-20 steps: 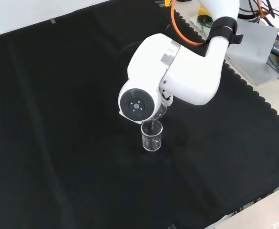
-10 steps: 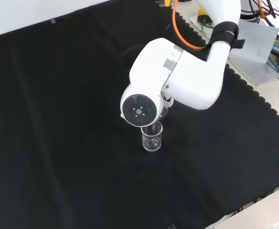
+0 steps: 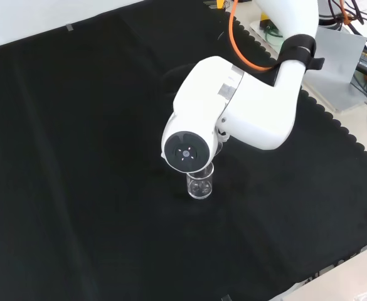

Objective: Pour the water from the handheld beaker into the one on the table.

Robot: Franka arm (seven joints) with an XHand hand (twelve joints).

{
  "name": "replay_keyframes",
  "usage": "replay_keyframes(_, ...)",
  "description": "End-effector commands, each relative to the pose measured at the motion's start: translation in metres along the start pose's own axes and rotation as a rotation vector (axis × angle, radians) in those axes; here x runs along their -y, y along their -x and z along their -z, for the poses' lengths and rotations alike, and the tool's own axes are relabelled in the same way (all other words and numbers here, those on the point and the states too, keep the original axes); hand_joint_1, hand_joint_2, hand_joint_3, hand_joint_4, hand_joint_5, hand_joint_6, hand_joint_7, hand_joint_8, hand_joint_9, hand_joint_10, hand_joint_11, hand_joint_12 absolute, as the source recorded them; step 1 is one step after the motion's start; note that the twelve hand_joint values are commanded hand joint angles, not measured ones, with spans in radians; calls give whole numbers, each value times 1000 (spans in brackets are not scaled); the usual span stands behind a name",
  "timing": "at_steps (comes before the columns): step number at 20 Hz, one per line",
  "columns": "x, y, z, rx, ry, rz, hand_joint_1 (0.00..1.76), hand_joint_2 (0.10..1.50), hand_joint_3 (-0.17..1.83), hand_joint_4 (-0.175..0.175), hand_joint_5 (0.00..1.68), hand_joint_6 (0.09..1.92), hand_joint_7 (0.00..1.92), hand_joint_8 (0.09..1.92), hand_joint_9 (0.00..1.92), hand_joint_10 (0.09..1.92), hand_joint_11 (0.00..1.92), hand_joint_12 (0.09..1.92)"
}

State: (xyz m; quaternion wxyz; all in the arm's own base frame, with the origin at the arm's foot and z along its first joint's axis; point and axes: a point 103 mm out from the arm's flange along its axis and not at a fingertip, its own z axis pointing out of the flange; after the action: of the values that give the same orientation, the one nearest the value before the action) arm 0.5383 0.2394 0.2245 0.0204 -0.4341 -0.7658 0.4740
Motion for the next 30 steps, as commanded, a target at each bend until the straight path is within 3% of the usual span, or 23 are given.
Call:
replay_keyframes(1, -1, -3, 4, 11, -15, -3, 1129, 590, 910, 74, 1146, 1021, 1450, 841, 1340, 859, 1216, 837)
replay_keyframes(30, -1, -4, 7, 29, -45, -24, 1128, 591, 911, 78, 1144, 1026, 1448, 844, 1340, 858, 1222, 834)
